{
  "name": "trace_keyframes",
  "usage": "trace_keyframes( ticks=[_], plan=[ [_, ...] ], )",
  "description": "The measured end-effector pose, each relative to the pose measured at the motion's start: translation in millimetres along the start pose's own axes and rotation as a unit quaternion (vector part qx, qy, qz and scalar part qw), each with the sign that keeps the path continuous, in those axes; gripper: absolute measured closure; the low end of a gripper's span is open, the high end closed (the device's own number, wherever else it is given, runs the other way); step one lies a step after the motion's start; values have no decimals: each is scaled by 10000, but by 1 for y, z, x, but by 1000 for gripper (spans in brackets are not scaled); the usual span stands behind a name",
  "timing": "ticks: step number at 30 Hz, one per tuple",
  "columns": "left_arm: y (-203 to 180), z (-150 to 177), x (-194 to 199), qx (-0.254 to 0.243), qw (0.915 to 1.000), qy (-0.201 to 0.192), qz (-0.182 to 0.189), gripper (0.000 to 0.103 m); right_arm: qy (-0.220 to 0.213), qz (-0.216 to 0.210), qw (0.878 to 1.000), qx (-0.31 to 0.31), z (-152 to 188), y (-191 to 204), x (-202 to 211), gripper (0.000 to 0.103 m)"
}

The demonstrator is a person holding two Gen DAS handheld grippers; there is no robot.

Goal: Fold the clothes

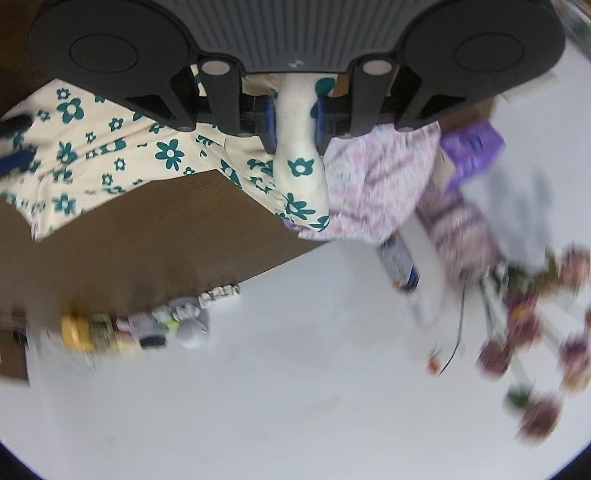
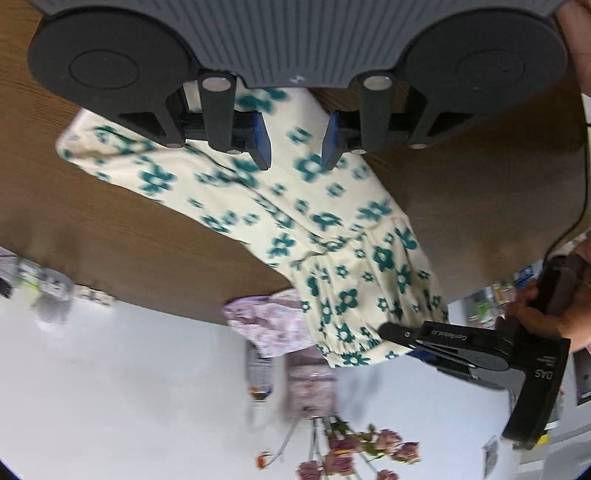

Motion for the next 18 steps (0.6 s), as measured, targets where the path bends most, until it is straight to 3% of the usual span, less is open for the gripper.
trace_keyframes(
  ticks=[8,18],
  plan=[
    [-60,-14,0,-1170,9911,-183,-606,84,-22,215,9997,-138,17,-31,16,73],
    [-151,-4,-3,-2540,9622,-402,-894,82,-247,-77,9994,-225,21,-52,35,71]
  ],
)
Point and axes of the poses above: each gripper's, at about its wrist camera, not at the fingertips, and x roughly against the way its jaws point, y to its left, z to its underside, the point moved 7 cm from there along -x, roughly the way its jaws point
